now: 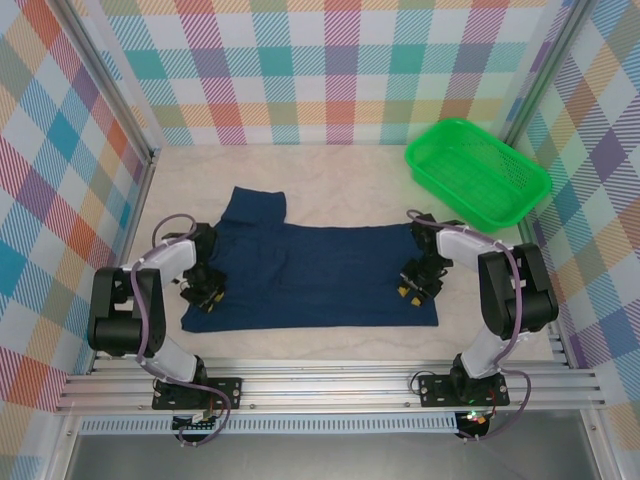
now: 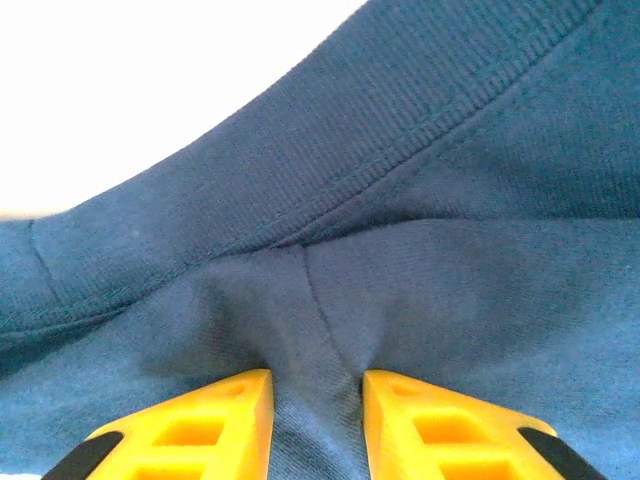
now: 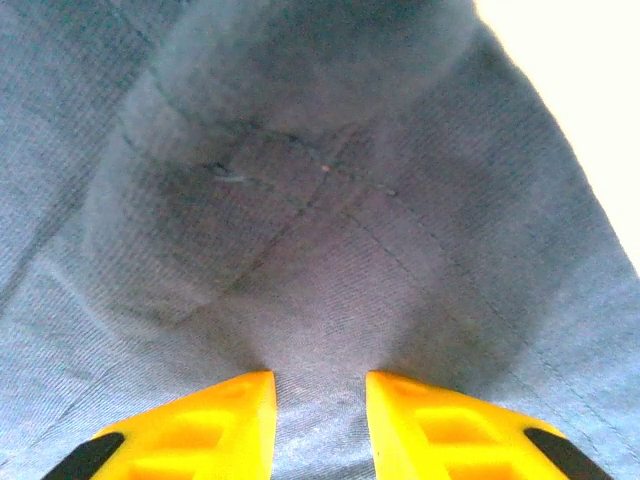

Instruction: Fold and stack the t-shirts

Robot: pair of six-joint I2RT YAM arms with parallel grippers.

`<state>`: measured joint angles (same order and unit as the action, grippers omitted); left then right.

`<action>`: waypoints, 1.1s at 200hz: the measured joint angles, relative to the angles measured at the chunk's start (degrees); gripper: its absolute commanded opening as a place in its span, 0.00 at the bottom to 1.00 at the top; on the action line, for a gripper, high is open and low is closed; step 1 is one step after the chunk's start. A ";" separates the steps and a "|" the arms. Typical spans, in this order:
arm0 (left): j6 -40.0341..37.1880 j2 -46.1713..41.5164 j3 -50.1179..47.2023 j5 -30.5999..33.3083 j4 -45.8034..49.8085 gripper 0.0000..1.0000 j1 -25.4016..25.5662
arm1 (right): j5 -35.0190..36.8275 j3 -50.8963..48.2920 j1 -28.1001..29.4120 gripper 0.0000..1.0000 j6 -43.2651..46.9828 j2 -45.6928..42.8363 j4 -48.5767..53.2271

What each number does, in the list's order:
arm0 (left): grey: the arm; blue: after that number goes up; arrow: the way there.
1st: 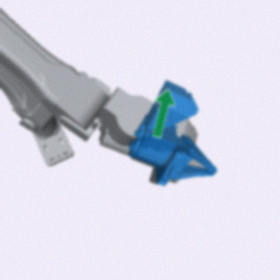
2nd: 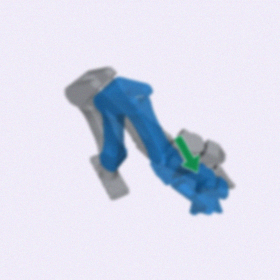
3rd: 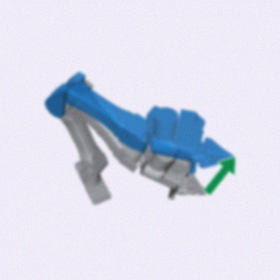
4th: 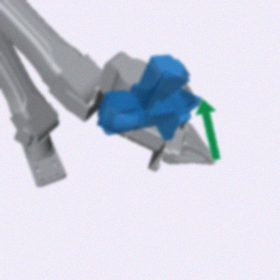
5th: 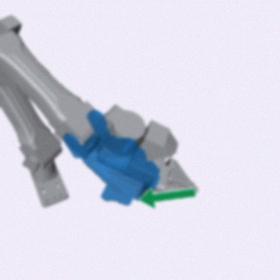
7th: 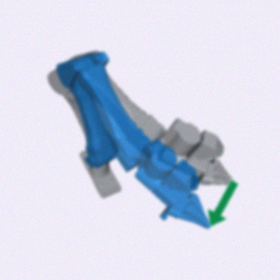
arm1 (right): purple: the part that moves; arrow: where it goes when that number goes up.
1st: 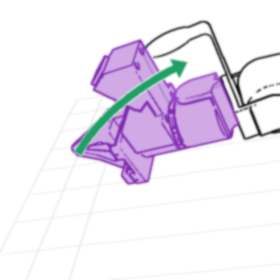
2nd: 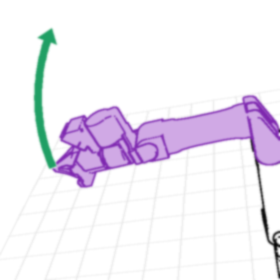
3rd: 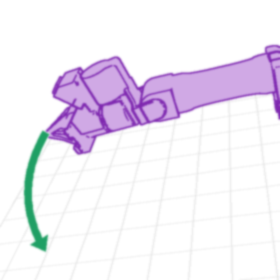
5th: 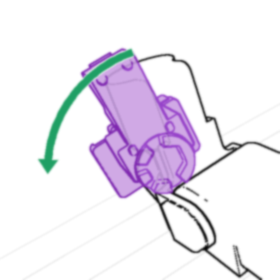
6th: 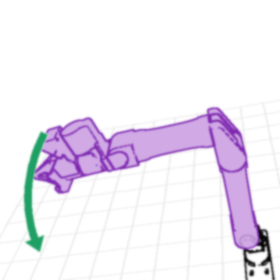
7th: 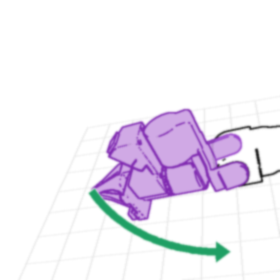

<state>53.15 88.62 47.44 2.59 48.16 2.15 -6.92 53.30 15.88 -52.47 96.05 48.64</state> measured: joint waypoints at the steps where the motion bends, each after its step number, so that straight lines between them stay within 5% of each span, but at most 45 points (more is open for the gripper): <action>1: 0.07 -0.09 -0.09 0.07 0.02 0.30 0.02 | 0.00 -0.04 0.07 0.30 -0.07 -0.04 0.07; 34: 1.29 -2.69 -2.27 2.73 2.12 0.34 0.46 | 0.50 -3.15 3.82 0.35 -2.03 -2.95 1.95; 60: -0.48 -2.75 2.05 4.50 4.81 0.48 0.52 | 2.19 -3.15 4.85 0.45 -1.70 -6.91 2.45; 110: -9.44 9.77 33.83 1.38 3.43 0.53 -0.13 | 8.76 7.34 0.42 0.43 5.92 -10.91 -4.17; 168: -14.34 36.02 64.26 -4.46 0.76 0.51 -2.75 | 15.47 15.54 -4.52 0.41 9.90 1.51 -14.58; 220: -18.34 44.76 71.80 -5.64 -0.57 0.52 -3.06 | 17.84 23.37 -4.72 0.39 9.64 13.90 -15.82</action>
<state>34.81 133.38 119.24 -3.05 47.59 -0.91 10.92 76.66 11.16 -42.83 109.95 32.82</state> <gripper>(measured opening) 0.516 0.391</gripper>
